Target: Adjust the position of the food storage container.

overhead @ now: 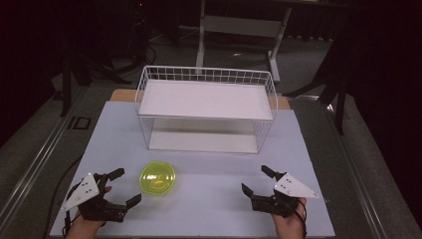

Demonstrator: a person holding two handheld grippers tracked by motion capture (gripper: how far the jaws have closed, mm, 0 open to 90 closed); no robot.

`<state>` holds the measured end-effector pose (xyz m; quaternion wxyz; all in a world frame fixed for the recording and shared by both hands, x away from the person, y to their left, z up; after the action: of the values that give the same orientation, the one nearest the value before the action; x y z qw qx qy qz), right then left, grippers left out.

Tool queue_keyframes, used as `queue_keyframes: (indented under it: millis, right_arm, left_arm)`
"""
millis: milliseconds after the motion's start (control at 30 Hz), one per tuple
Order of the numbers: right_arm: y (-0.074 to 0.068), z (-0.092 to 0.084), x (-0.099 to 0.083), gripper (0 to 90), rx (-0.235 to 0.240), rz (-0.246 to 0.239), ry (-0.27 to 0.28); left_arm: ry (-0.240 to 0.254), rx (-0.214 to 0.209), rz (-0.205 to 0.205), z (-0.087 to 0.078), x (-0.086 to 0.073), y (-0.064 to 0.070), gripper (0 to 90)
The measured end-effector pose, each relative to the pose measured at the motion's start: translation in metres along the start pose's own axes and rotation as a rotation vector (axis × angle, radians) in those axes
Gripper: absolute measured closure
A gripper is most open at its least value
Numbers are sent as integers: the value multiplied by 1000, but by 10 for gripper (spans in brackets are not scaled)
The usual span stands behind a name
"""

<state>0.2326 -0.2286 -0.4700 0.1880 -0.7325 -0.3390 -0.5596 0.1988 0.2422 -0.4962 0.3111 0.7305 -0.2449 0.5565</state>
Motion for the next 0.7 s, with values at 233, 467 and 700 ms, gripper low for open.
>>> queue_keyframes:
  millis: [233,467,700]
  right_arm:
    - [-6,-2,6,135,18,13,23]
    - [-8,-3,9,135,27,23,31]
    - [-9,-2,10,135,43,33,37]
  left_arm:
    - [19,6,4,-3,3,0,8]
    - [-15,30,-47,-7,21,-5,8]
    - [-65,60,-53,-13,17,-22,172]
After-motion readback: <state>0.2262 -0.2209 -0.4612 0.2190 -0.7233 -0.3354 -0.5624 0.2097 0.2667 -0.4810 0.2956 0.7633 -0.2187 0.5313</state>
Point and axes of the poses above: each handheld gripper's, and its own axes: z roughly forward along the jaws, x roughly out of its top, y roughly to its right, the point moved 1 cm from there along z, roughly forward along the jaws, and after that the axes turned 5 degrees about -z, right-handed, at the moved point
